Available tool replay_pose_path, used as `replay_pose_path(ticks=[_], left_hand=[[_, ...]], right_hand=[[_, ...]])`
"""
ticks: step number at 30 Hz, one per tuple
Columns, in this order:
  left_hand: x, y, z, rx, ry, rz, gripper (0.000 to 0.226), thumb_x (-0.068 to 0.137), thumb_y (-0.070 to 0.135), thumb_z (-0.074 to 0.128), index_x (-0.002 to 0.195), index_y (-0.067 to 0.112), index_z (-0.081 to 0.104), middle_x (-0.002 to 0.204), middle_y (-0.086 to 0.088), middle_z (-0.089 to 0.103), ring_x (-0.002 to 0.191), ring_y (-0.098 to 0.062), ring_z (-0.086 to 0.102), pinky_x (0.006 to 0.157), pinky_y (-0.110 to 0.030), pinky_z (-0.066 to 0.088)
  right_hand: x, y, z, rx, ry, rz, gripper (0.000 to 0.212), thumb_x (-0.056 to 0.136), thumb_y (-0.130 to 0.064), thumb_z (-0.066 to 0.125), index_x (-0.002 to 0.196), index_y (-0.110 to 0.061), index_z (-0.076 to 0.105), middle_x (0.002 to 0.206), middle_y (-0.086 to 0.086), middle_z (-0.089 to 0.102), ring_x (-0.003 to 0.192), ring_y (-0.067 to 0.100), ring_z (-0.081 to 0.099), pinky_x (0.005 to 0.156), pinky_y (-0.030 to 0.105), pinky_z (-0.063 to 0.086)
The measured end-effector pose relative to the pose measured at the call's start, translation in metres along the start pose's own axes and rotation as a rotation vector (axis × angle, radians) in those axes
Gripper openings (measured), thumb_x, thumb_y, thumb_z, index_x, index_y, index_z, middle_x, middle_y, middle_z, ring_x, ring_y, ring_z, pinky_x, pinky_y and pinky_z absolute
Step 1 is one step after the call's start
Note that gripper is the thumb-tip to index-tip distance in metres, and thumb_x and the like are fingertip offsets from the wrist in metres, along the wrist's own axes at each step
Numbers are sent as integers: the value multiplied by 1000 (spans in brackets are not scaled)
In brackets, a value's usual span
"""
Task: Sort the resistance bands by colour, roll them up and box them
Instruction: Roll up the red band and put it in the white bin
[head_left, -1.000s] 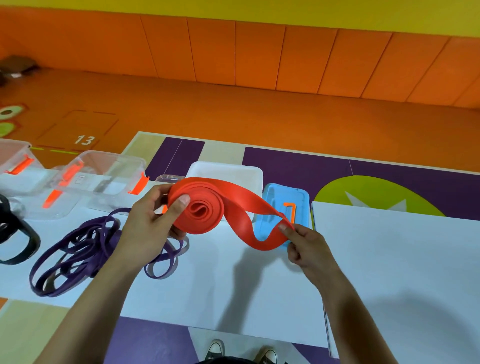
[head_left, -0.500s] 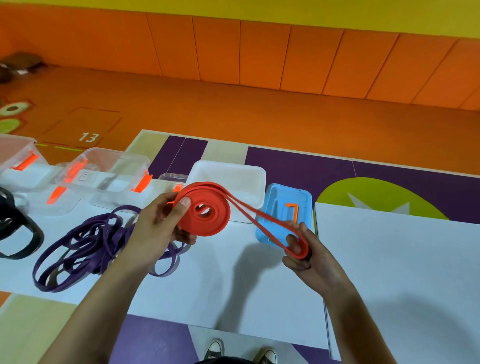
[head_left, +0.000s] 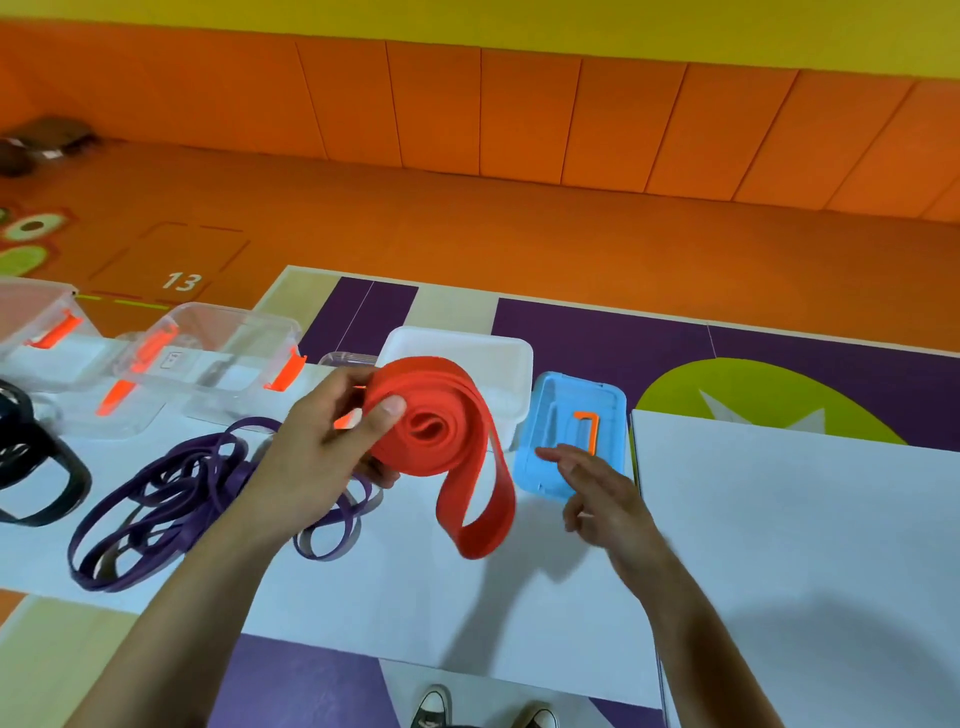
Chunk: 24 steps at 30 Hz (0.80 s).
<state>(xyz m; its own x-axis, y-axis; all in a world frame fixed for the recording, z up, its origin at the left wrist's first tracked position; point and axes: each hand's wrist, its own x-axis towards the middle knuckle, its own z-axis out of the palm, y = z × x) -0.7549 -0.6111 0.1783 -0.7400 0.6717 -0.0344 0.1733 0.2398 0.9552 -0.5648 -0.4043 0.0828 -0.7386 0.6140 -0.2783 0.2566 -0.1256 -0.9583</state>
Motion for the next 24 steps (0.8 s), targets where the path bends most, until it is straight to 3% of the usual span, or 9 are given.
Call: replay_pose_path(ticks=[2, 4, 6, 8, 10, 12, 17, 21, 24], left_hand=[[-2, 6, -1, 187, -101, 41, 34, 92, 42, 65, 123, 33, 56, 109, 5, 69, 62, -27, 73, 67, -40, 62], [-5, 10, 2, 299, -172, 46, 36, 89, 48, 65, 121, 38, 53, 108, 6, 67, 64, -22, 74, 69, -37, 61], [-7, 12, 8, 338, -213, 42, 36, 87, 52, 64, 119, 39, 52, 105, 6, 66, 66, -18, 74, 71, -38, 61], [-9, 13, 11, 324, -238, 35, 35, 87, 54, 64, 117, 40, 53, 106, 10, 66, 70, -19, 74, 73, -40, 61], [-12, 15, 12, 243, -250, 21, 33, 88, 49, 66, 117, 37, 56, 110, 11, 66, 70, -25, 74, 73, -41, 61], [-13, 16, 13, 180, -263, 0, 32, 89, 43, 68, 117, 32, 57, 112, 8, 66, 68, -30, 72, 71, -42, 61], [-15, 22, 18, 104, -315, -43, 34, 89, 38, 70, 118, 24, 60, 110, 3, 69, 66, -38, 71, 67, -45, 61], [-12, 23, 26, 93, -322, -26, 33, 89, 38, 70, 116, 22, 61, 109, 3, 70, 61, -35, 71, 63, -41, 61], [-10, 18, 35, 1, -244, 12, 33, 92, 38, 68, 116, 19, 59, 109, 1, 69, 60, -35, 71, 61, -38, 58]], right_hand=[[5, -14, 2, -81, 216, -94, 15, 96, -44, 63, 101, -38, 75, 118, -2, 66, 70, 13, 61, 63, 21, 47], [7, -38, 10, -132, 256, -289, 27, 89, -56, 60, 103, -37, 72, 118, -5, 65, 92, 11, 66, 80, 26, 53], [3, -63, 23, -222, 98, -486, 39, 86, -59, 60, 116, -36, 66, 124, -11, 61, 110, 8, 62, 92, 22, 49], [-2, -77, 39, -343, -126, -510, 47, 88, -62, 60, 130, -41, 57, 129, -18, 57, 121, 7, 57, 99, 23, 47], [-3, -75, 50, -416, -207, -483, 45, 91, -63, 57, 131, -43, 53, 123, -19, 61, 115, 8, 60, 95, 30, 53], [-5, -68, 51, -448, -149, -482, 42, 92, -66, 54, 125, -41, 53, 110, -19, 66, 102, 9, 64, 86, 34, 56], [-8, -61, 44, -301, -56, -432, 45, 76, -70, 68, 106, -36, 60, 84, -17, 68, 83, 8, 67, 74, 23, 55], [-6, -60, 38, -172, -69, -410, 38, 77, -60, 73, 93, -26, 65, 82, -3, 72, 78, 14, 70, 71, 28, 57], [-10, -58, 34, -79, -121, -391, 31, 91, -53, 65, 101, -23, 66, 92, -5, 72, 87, 10, 68, 76, 21, 53]])
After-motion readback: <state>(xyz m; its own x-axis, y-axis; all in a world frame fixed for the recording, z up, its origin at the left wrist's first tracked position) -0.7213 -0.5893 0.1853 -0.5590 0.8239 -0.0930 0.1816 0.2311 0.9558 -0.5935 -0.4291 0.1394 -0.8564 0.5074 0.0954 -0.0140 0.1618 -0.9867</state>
